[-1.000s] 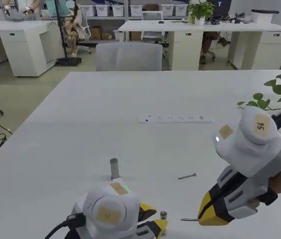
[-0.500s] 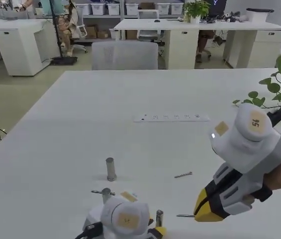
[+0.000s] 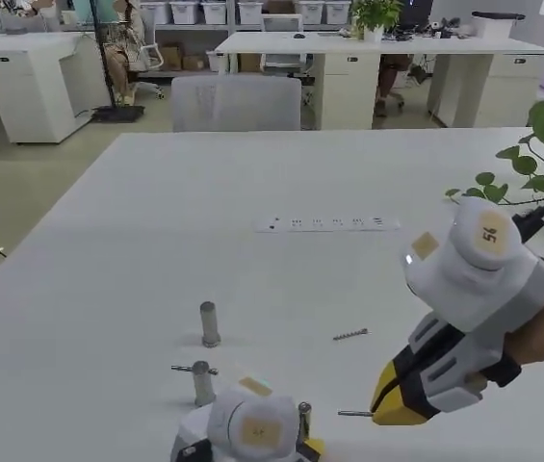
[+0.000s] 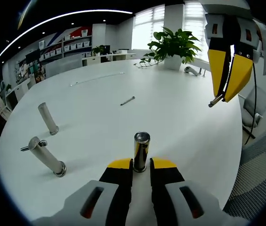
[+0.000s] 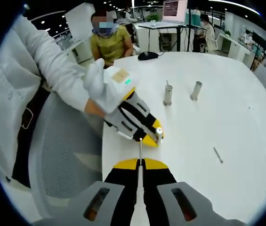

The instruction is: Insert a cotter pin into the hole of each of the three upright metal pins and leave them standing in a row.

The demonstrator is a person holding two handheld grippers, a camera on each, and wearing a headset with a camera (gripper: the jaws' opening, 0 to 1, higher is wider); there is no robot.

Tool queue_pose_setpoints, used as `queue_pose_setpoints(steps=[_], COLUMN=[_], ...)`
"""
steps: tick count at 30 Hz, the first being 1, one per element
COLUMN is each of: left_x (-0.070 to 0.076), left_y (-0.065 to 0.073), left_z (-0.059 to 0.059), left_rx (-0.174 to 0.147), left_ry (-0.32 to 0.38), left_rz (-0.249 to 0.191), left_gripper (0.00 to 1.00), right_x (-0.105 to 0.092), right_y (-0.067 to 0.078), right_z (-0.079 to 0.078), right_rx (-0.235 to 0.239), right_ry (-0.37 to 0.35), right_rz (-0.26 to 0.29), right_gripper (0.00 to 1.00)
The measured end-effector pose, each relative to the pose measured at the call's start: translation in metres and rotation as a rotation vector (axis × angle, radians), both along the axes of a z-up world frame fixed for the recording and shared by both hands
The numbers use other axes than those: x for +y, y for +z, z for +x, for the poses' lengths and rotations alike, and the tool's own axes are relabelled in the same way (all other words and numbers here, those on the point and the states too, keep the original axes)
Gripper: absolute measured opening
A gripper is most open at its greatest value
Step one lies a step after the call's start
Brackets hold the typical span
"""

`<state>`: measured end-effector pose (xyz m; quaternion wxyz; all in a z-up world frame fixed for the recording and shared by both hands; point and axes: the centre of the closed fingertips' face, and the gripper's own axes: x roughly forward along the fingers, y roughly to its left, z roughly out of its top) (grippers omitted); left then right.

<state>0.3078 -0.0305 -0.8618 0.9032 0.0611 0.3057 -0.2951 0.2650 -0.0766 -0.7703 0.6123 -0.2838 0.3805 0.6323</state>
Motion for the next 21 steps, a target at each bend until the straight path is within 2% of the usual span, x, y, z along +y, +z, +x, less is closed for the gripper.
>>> queue_pose_setpoints(steps=[3, 5, 8, 11, 13, 15, 21], left_x=[0.004, 0.004, 0.004, 0.003, 0.002, 0.004, 0.004], left_y=[-0.003, -0.003, -0.002, 0.0, 0.0, 0.0, 0.001], left_z=[0.001, 0.002, 0.002, 0.004, 0.002, 0.002, -0.008], left_rx=[0.012, 0.013, 0.0, -0.038, -0.037, -0.026, -0.043], left_ry=[-0.001, 0.003, -0.017, -0.073, -0.114, -0.137, -0.29], left_rz=[0.011, 0.002, 0.01, 0.029, 0.035, 0.014, 0.016], left_gripper=[0.1, 0.1, 0.09, 0.07, 0.07, 0.07, 0.07], right_x=[-0.001, -0.001, -0.001, -0.001, -0.001, -0.002, -0.002], right_y=[-0.001, -0.001, -0.001, -0.002, -0.002, -0.002, -0.005], right_z=[0.0, -0.001, -0.001, -0.002, -0.001, -0.001, -0.002], right_rx=[0.001, 0.002, 0.004, 0.006, 0.007, 0.009, 0.013], right_ry=[-0.003, -0.005, -0.005, -0.005, -0.005, -0.005, -0.005], right_rz=[0.0, -0.001, -0.001, -0.001, -0.001, -0.002, -0.003], right_gripper=[0.04, 0.04, 0.04, 0.04, 0.04, 0.04, 0.04])
